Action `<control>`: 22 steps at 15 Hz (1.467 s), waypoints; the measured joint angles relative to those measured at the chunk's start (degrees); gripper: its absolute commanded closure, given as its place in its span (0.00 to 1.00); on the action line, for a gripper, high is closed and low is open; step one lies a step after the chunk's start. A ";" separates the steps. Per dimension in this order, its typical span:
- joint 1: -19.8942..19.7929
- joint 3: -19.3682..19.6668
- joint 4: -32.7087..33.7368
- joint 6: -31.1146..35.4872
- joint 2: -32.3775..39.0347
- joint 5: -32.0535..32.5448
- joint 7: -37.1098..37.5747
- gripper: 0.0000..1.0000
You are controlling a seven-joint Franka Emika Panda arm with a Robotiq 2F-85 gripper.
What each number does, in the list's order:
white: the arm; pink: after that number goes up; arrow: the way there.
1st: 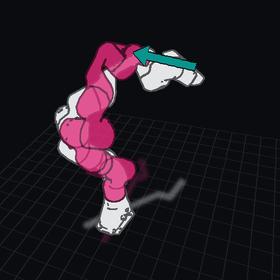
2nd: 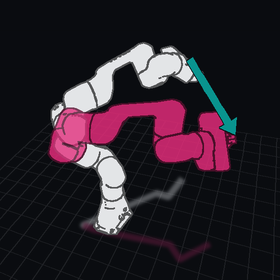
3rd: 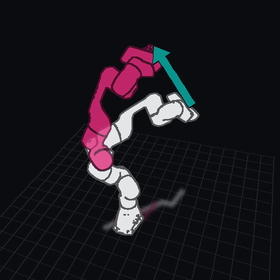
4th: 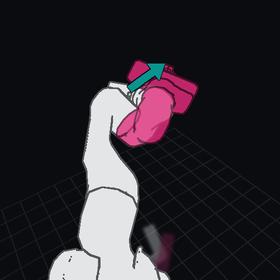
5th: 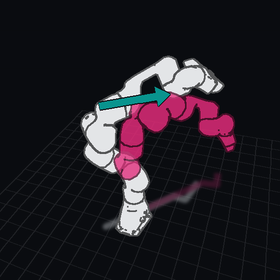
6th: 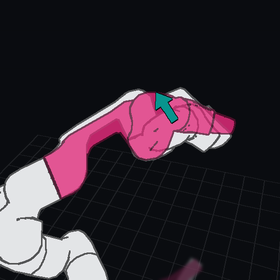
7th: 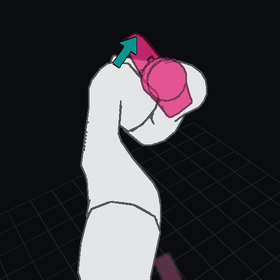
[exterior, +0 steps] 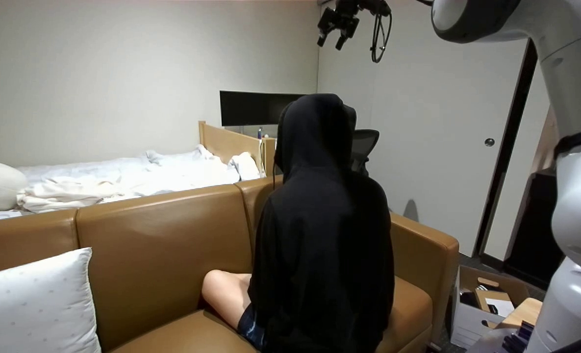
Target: Cover the human's head with the hoodie
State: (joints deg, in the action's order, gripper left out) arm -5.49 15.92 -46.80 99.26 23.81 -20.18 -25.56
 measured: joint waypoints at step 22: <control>12.82 -10.68 -55.02 2.43 -33.30 8.65 26.66 0.00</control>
State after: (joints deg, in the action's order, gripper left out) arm 7.33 5.24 -101.82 101.69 -9.49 -11.52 1.10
